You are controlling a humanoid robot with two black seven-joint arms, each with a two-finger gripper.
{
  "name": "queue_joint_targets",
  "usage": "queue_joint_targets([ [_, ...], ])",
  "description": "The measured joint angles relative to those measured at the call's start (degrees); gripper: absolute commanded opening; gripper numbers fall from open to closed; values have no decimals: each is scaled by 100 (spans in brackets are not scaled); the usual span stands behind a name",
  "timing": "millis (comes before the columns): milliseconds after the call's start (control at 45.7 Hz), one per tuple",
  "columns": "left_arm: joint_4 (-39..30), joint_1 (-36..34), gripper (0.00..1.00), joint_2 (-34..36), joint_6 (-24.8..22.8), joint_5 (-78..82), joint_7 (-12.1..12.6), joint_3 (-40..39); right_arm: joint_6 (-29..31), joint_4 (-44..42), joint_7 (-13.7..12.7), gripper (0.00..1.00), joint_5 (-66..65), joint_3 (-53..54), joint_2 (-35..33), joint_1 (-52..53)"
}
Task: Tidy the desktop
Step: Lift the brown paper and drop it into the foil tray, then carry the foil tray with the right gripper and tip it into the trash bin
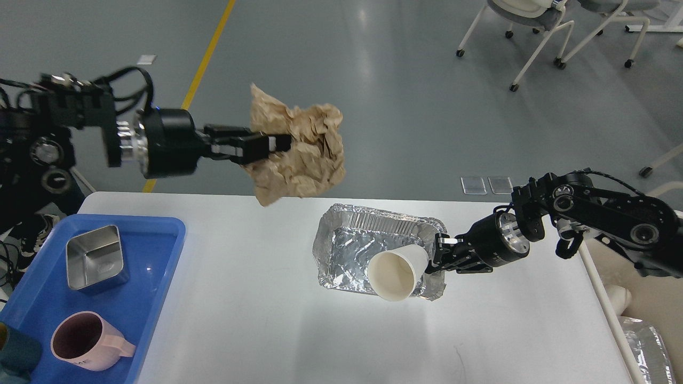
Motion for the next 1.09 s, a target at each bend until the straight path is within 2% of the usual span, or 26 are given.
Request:
queue_joint_targets([
  [131, 200, 150, 5, -592, 377, 301, 46, 366, 5, 14, 0, 0, 0, 0, -29, 7],
  [219, 348, 250, 6, -857, 438, 427, 52, 411, 8, 22, 2, 0, 0, 0, -54, 8],
  [306, 581, 333, 9, -1041, 454, 508, 52, 420, 10, 25, 6, 0, 0, 0, -60, 8],
  [350, 678, 376, 14, -1113, 466, 526, 52, 421, 10, 25, 6, 0, 0, 0, -61, 8],
  [394, 745, 419, 28, -1173, 480, 533, 52, 421, 10, 25, 6, 0, 0, 5, -61, 8],
  [481, 894, 515, 71, -1321, 501, 540, 64, 422, 10, 25, 7, 0, 0, 36, -62, 8],
  [503, 1018, 569, 86, -1439, 521, 540, 77, 422, 10, 25, 7, 0, 0, 55, -62, 8],
  [525, 1053, 581, 88, -1473, 527, 539, 78, 422, 10, 26, 7, 0, 0, 59, -62, 8],
  [678, 1434, 736, 97, -1882, 766, 481, 83, 416, 10, 99, 7, 0, 7, 122, -84, 8],
  [941, 1587, 1005, 97, -2159, 1018, -161, 61, 93, 10, 87, 7, 0, 7, 166, -159, -47],
  [1094, 1587, 1318, 97, -2041, 1323, -1491, 42, -641, 2, 70, 8, 0, 7, 354, -261, -206],
])
